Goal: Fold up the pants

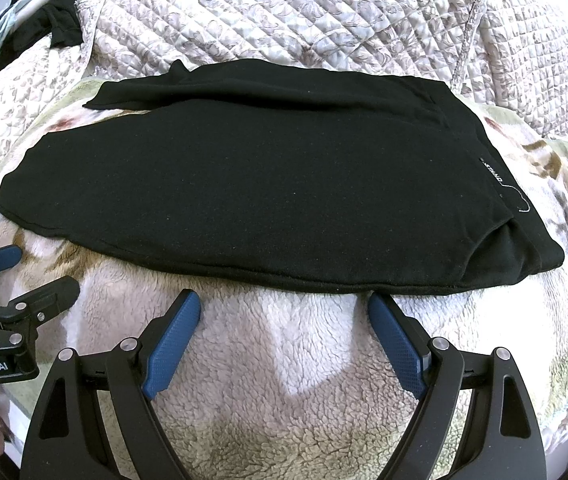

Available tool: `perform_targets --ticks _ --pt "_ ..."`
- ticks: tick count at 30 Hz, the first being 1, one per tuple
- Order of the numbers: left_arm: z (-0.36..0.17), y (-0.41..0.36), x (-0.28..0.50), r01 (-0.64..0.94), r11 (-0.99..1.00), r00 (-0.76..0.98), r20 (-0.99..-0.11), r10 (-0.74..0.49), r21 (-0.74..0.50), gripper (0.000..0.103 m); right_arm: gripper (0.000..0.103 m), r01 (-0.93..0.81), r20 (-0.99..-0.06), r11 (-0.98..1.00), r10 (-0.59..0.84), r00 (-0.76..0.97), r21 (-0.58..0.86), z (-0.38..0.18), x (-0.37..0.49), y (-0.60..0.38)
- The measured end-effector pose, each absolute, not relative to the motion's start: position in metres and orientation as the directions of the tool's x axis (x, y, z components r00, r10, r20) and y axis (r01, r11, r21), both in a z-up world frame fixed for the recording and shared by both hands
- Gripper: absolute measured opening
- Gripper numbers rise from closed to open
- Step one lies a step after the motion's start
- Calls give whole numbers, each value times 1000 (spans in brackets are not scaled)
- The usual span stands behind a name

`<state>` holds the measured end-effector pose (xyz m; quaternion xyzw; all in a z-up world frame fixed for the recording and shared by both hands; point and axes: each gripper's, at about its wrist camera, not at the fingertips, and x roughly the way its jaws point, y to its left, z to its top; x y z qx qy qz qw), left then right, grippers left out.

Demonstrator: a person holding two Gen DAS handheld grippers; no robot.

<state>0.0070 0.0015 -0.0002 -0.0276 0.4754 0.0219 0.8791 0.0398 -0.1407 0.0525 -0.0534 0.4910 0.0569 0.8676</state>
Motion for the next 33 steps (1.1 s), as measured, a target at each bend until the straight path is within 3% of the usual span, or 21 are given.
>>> perform_targets --ticks 15,33 --pt "0 2 10 -59 998 540 -841 9 -27 103 86 -152 -857 988 47 514 -37 53 40 -142" --pt "-2 0 -2 -42 999 619 -785 2 -30 103 86 -169 -839 985 75 538 -20 51 37 -145"
